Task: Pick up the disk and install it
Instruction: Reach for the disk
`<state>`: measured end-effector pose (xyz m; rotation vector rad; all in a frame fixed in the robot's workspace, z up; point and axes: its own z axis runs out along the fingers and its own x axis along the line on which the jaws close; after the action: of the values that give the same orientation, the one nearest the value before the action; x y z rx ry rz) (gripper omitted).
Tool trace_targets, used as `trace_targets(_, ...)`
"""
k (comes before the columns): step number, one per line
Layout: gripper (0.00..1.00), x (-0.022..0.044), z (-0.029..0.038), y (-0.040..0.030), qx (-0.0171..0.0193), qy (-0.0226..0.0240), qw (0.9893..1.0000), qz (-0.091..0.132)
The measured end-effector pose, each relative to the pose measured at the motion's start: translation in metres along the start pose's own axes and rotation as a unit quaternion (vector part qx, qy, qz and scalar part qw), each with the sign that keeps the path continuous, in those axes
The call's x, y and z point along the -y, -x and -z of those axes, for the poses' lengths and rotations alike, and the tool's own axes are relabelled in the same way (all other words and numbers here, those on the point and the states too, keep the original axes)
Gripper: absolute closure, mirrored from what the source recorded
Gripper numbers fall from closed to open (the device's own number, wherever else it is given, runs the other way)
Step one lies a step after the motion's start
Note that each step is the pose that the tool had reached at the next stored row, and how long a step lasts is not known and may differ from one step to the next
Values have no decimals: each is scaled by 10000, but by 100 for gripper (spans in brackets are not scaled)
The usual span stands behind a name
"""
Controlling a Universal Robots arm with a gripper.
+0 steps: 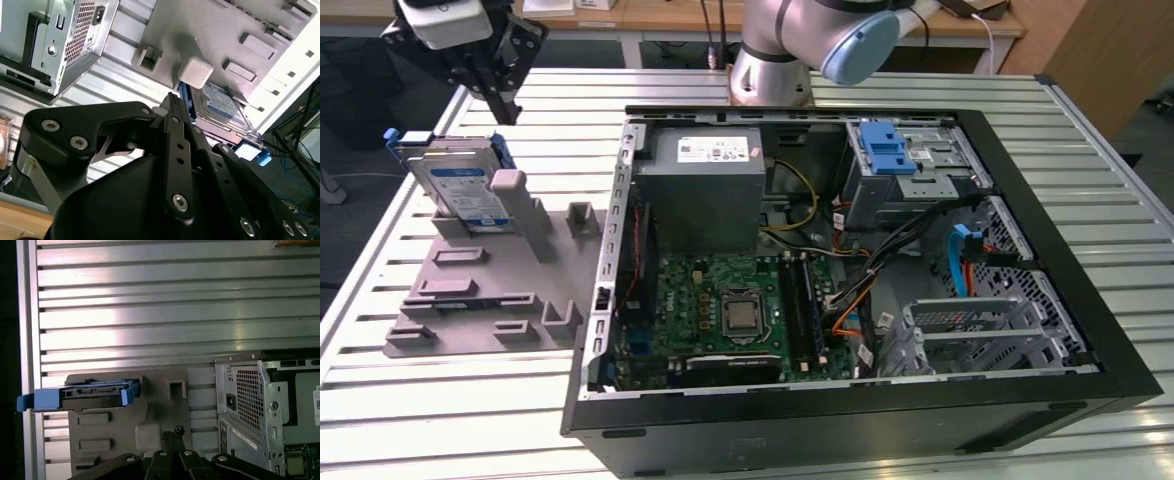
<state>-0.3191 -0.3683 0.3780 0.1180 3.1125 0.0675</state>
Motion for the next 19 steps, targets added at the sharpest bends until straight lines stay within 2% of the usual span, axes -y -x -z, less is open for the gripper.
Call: trace_targets(19,89,-31,-1,-139,0,0,10000,1)
